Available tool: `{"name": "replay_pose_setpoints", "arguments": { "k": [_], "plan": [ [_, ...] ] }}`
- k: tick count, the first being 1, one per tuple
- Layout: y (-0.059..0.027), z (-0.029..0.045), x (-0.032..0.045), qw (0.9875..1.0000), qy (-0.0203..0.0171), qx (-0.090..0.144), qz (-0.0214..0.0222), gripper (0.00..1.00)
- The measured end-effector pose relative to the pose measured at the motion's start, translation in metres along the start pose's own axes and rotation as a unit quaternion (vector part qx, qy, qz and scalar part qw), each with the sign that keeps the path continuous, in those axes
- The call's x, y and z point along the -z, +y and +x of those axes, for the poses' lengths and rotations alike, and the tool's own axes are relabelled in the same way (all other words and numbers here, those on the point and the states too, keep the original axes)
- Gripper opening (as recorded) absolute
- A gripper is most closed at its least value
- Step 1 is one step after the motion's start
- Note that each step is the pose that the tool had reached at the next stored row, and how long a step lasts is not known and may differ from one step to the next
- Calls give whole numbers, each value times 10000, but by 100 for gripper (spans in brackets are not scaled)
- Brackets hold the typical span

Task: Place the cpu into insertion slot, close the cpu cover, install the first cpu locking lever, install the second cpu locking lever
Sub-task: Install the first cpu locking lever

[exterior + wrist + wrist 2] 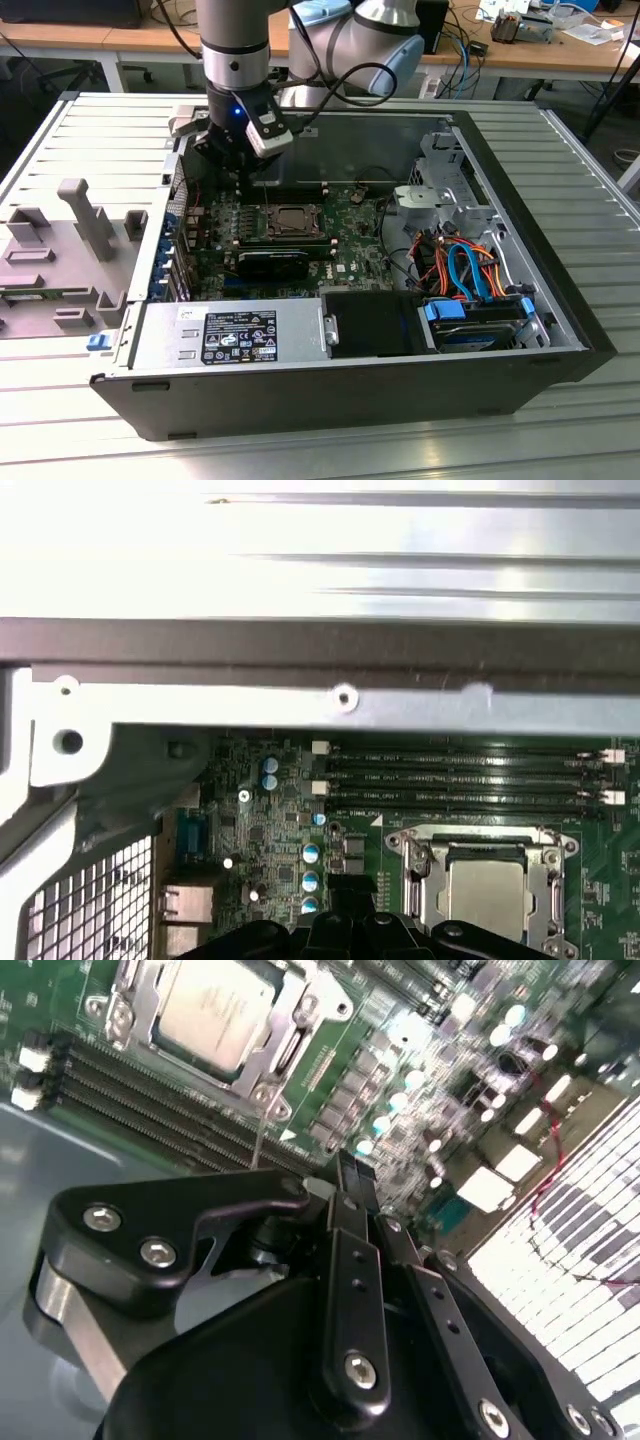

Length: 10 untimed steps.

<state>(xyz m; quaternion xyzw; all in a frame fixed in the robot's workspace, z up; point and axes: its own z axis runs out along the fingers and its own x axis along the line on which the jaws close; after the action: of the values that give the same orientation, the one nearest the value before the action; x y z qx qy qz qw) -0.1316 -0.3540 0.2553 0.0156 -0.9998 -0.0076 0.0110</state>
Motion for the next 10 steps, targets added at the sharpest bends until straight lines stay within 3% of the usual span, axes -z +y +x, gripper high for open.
{"name": "replay_pose_setpoints", "arguments": {
  "k": [5,10],
  "plan": [
    [89,-6,-3,10000,1,4,-5,11],
    [114,-142,-9,10000,5,5,-6,11]
  ]
}}
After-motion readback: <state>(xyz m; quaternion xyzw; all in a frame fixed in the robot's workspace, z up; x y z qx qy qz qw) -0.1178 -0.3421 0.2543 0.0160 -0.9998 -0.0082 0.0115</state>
